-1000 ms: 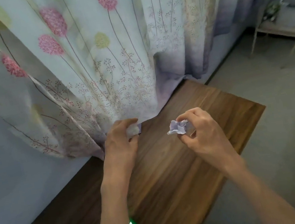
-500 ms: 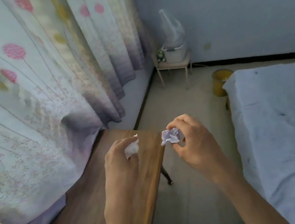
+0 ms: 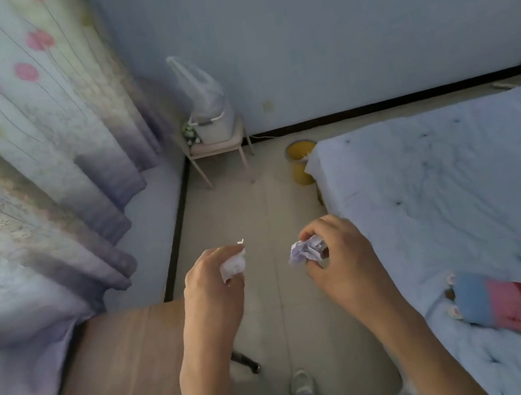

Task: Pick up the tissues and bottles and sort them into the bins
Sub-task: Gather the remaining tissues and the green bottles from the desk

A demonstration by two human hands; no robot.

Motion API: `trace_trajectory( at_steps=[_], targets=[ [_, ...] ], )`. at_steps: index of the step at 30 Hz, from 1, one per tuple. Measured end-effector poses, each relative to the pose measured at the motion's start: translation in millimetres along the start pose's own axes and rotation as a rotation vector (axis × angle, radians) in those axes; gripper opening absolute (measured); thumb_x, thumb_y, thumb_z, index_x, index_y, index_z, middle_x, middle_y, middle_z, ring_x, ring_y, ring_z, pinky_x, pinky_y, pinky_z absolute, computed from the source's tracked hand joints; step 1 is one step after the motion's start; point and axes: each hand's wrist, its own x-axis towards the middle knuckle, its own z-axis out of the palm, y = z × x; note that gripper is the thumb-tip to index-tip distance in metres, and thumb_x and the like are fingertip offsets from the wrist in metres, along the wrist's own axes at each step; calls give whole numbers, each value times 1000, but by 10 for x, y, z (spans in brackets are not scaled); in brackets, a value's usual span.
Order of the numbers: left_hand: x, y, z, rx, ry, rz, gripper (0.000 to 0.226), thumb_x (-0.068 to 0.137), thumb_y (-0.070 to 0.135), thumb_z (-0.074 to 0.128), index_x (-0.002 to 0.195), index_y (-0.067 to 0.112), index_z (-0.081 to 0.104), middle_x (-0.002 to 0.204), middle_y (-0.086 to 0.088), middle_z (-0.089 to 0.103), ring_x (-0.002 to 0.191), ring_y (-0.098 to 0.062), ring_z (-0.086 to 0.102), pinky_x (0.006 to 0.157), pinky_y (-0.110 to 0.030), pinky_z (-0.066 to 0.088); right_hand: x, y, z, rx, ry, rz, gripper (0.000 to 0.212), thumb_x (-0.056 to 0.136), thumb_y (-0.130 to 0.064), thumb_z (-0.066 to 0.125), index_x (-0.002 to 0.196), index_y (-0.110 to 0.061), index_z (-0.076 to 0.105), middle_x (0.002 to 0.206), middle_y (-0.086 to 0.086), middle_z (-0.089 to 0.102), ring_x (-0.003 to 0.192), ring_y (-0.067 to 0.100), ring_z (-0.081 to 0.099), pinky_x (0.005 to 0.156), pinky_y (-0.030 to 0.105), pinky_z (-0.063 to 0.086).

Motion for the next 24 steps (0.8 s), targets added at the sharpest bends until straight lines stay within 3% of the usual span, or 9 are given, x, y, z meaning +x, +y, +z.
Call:
trace_trajectory(
  at_steps=[2,6,14,19,22,24],
  targets=[
    [327,1,103,-14,-19,-17,58,94,5,71,110,60,70,103,15,69,94,-11,69,76,-25,54,235,133,58,-17,27,13,18,87,-20,81,95,-22,66,97,-7,61,89,11,54,74,33,51],
    [1109,11,168,46,2,5,51,94,1,64,123,42,74,109,20,65,90,-1,63,63,-8,40,847,344,253,-19,63,34,16,89,-21,81,96,-22,66,96,-6,61,87,12,55,72,37,52],
    [2791,-199,119,5,-21,28,53,93,0,60,117,44,74,107,21,66,88,-2,63,63,-9,41,2343,519,682,-99,155,43,14,91,-27,78,97,-27,65,95,-9,61,85,14,59,71,40,56],
    [3653,-413,444,37,-128,72,37,97,7,63,112,39,74,94,17,61,79,-10,56,67,-16,41,2840,823,1019,-100,100,125,14,92,-28,75,100,-35,66,98,-14,61,88,12,62,75,38,57],
    [4155,-470,643,51,-138,115,19,98,10,63,100,28,69,85,17,58,78,-12,56,62,-10,40,3188,981,1108,-42,121,166,19,95,-54,63,107,-39,61,101,-14,62,94,13,63,79,38,57],
    [4555,-487,798,71,-162,154,32,95,4,63,109,31,73,91,18,62,83,-9,60,66,-11,42,3504,1148,1186,-111,158,190,18,94,-48,67,109,-40,60,99,-15,60,91,12,61,74,30,55]
  ],
)
